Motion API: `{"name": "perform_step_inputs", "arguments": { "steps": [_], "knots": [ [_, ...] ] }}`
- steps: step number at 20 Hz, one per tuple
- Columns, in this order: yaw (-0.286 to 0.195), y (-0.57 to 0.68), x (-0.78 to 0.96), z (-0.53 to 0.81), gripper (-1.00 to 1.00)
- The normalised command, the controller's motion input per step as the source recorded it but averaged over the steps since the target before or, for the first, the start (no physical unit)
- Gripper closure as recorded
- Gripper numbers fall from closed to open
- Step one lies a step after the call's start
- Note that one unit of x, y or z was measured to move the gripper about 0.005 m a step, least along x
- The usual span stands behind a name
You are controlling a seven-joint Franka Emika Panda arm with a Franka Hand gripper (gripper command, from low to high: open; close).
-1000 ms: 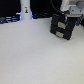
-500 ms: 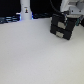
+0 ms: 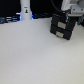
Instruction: Open the kcup holder, insert the kcup into the holder, and close the kcup holder
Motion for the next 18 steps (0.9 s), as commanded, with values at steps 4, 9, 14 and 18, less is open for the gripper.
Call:
{"name": "perform_step_inputs", "arguments": {
  "steps": [4,9,14,18],
  "knots": [
    [0.000,0.50,0.51,0.05,-1.00],
    [0.008,0.38,0.16,0.00,-1.00],
    [0.010,0.13,-0.07,0.01,-1.00],
    [-0.003,0.09,-0.07,0.01,-1.00]
  ]
}}
